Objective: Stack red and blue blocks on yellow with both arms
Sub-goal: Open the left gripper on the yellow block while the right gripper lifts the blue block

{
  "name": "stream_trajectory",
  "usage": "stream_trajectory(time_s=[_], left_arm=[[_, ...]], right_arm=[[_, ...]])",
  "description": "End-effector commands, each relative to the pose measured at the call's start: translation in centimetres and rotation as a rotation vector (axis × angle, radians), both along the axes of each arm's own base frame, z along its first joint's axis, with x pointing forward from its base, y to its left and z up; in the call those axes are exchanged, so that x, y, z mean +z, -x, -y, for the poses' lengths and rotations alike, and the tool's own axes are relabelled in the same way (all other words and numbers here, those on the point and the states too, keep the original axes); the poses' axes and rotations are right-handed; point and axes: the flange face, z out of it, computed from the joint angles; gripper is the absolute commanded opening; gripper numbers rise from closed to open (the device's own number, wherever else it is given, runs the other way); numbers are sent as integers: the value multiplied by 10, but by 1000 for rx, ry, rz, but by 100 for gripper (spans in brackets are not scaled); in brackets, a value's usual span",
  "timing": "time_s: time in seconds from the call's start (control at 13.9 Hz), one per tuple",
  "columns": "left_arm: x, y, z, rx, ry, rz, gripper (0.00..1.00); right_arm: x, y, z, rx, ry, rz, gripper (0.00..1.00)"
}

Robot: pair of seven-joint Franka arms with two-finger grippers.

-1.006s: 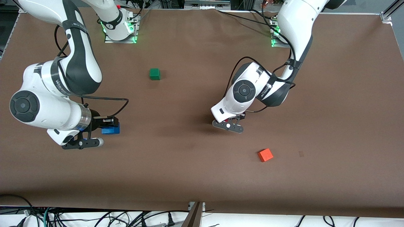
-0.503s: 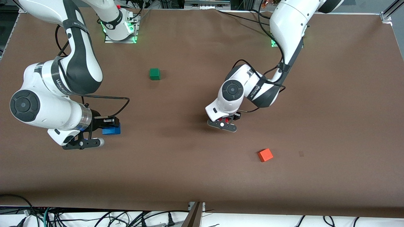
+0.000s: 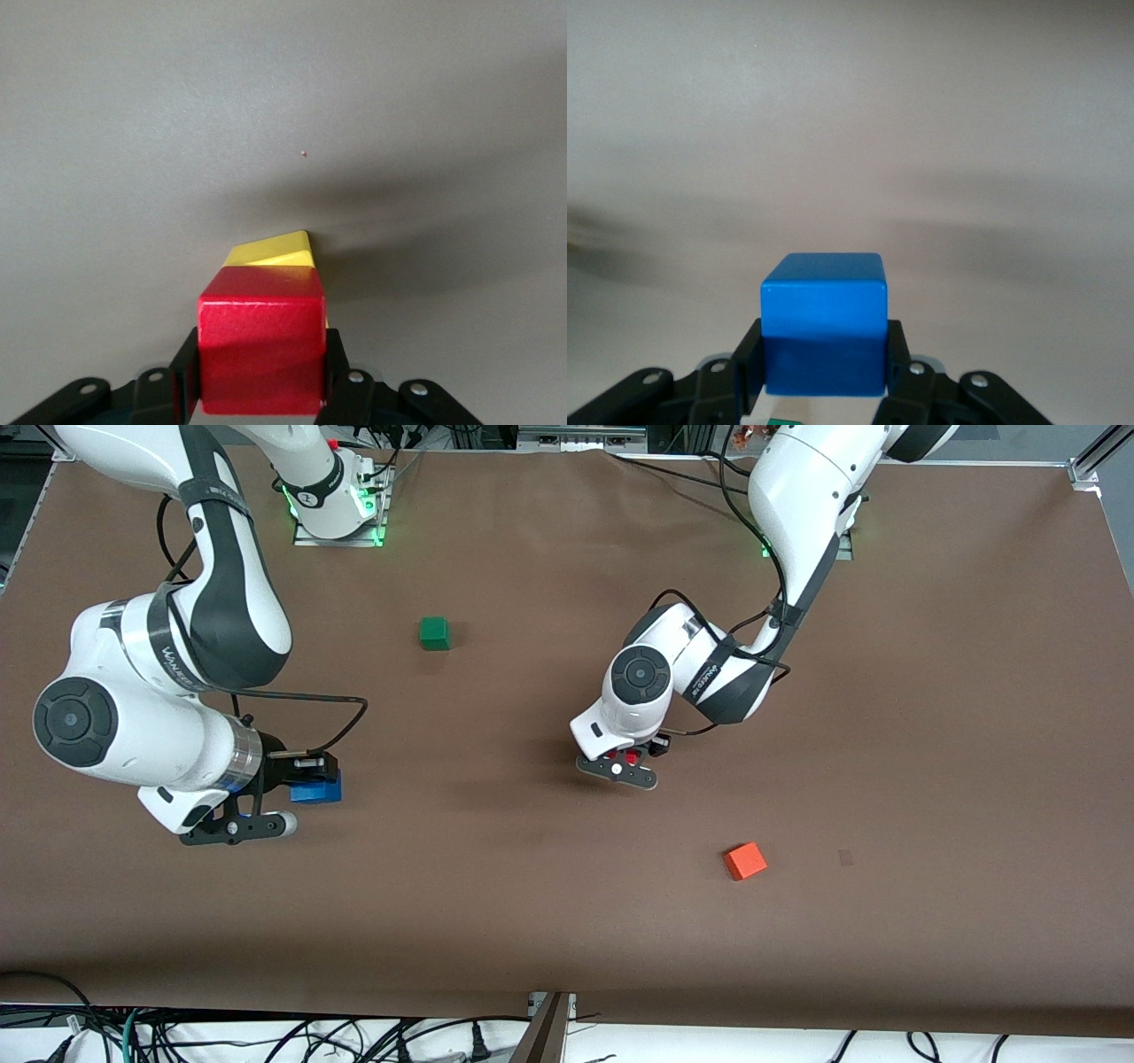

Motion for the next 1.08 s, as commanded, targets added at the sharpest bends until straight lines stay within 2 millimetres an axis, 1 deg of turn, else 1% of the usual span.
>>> stream_trajectory(time_s=[0.0, 0.07, 0.22, 0.29, 0.43, 0.5, 0.57, 0.72, 0.79, 0.86, 0.93, 1.01], left_arm=[[2, 4, -2, 16, -28, 22, 16], [2, 4, -2, 19, -28, 22, 21], [9, 1, -4, 34, -19, 22, 100], [15, -2, -6, 56, -16, 25, 100], [46, -4, -13, 74, -27, 20, 100], [71, -10, -21, 87, -35, 20, 100], [92, -19, -35, 107, -50, 6, 100], [149, -45, -71, 168, -53, 17, 100], [178, -59, -95, 210, -46, 36, 100], [206, -69, -119, 248, -38, 56, 100], [226, -78, -151, 291, -36, 62, 100], [240, -84, -178, 319, -30, 75, 100]], right_arm=[[7, 0, -6, -8, -15, 1, 25], [8, 0, -7, -7, -16, 2, 25], [8, 1, -14, -39, -13, 0, 25], [9, 2, -18, -43, -12, 2, 25], [9, 5, -29, -62, -10, 3, 25], [12, 6, -37, -82, -10, 6, 25], [16, 8, -48, -101, -10, 13, 25], [22, 15, -79, -149, -11, 20, 25], [21, 20, -102, -181, -14, 21, 25], [23, 25, -123, -217, -26, 31, 25], [21, 33, -150, -256, -41, 35, 25], [21, 41, -174, -296, -53, 45, 25]])
